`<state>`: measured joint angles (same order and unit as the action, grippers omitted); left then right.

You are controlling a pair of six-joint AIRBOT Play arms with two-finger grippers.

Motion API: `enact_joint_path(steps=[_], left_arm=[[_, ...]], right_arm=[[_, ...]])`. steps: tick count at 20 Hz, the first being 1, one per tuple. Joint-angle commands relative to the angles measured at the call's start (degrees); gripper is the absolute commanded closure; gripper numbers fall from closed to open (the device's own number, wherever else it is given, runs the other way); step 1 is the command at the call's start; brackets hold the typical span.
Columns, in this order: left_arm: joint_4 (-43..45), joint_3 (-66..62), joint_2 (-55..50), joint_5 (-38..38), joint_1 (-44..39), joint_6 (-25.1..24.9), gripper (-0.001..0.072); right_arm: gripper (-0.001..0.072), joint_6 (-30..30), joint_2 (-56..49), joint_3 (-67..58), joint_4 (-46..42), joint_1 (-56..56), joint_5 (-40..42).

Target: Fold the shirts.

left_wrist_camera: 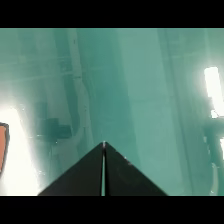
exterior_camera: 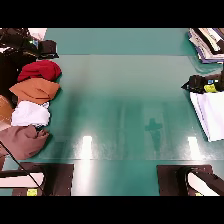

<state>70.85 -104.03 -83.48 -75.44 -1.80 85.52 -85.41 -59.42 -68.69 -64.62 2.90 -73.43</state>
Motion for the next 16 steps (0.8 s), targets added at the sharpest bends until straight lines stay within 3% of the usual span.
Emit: enact_joint_path(steps=[1, 15, 16], left_arm=[[0.02, 0.0, -0.02, 0.0, 0.02, -0.02, 0.0679], [-1.97, 0.0, -0.11, 1.9, 0.02, -1.38, 0.0678], [-0.85, 0.0, -0.17, 3.65, 0.04, -3.69, 0.0619]], right_arm=[[0.0694, -0.04, -0.02, -0.04, 0.04, 0.2, 0.61], [0.0694, -0.04, -0.02, 0.0, 0.02, 0.2, 3.06], [0.0695, -0.04, -0.02, 0.0, 0.02, 0.2, 2.97]])
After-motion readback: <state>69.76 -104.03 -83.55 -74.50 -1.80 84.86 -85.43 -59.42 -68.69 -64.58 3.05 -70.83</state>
